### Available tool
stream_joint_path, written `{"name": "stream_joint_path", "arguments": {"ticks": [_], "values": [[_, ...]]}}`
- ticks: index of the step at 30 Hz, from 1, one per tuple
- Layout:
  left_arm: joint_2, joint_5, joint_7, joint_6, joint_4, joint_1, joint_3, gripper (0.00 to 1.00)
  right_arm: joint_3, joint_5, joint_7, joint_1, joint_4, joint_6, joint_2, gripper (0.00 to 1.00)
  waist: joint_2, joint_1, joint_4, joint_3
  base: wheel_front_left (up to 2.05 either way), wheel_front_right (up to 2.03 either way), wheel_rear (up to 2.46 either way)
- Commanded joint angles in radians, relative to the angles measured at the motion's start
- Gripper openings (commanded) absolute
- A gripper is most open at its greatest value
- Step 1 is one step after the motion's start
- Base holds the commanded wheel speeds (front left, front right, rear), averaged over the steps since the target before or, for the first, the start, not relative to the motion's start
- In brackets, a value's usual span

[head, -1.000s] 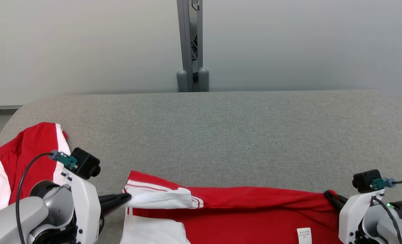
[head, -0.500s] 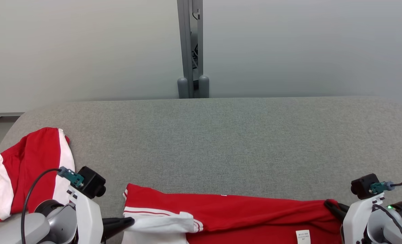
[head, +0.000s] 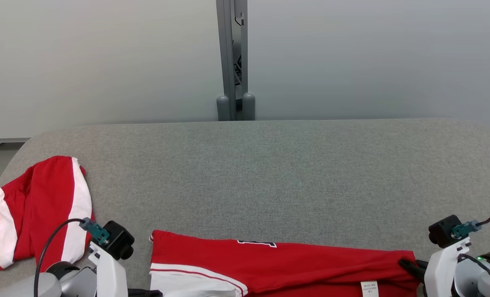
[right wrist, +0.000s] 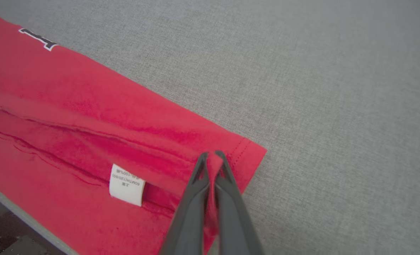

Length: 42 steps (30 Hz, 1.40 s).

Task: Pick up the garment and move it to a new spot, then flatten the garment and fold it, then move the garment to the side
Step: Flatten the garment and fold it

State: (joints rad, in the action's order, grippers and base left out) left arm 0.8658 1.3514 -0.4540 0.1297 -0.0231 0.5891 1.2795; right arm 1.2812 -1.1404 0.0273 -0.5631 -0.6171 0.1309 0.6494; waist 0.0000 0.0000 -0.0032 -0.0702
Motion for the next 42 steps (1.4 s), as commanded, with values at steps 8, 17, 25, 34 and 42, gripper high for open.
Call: {"name": "stream_joint_path", "arguments": {"ticks": [8,17,25,34,42], "values": [[0.01,0.013,-0.045,0.001,0.007,-0.028,-0.002,0.0,-0.005,-0.068,0.069,0.034,0.012,0.0,0.017,0.0,0.0,0.0,0.003,0.005,0.0,0.0,0.0],[0.009,-0.006,-0.058,0.001,-0.004,-0.042,-0.002,1.0,-0.022,-0.117,0.158,0.025,0.015,0.0,0.041,1.0,0.0,0.0,0.001,0.003,0.0,0.0,0.0],[0.01,-0.045,0.014,-0.012,-0.017,-0.01,-0.038,1.0,-0.083,-0.1,0.102,-0.015,-0.004,0.0,0.078,1.0,0.0,0.0,0.001,-0.001,0.0,0.0,0.0],[-0.091,-0.171,0.421,-0.097,-0.119,-0.013,-0.179,1.0,-0.212,-0.085,-0.15,0.016,-0.042,0.0,0.038,1.0,0.0,0.0,-0.001,0.003,0.0,0.0,0.0],[-0.191,-0.226,0.701,-0.185,-0.247,-0.083,-0.287,1.0,-0.306,-0.115,-0.28,0.107,-0.027,0.0,-0.028,1.0,0.0,0.0,-0.011,0.01,0.0,0.0,0.0]]}}
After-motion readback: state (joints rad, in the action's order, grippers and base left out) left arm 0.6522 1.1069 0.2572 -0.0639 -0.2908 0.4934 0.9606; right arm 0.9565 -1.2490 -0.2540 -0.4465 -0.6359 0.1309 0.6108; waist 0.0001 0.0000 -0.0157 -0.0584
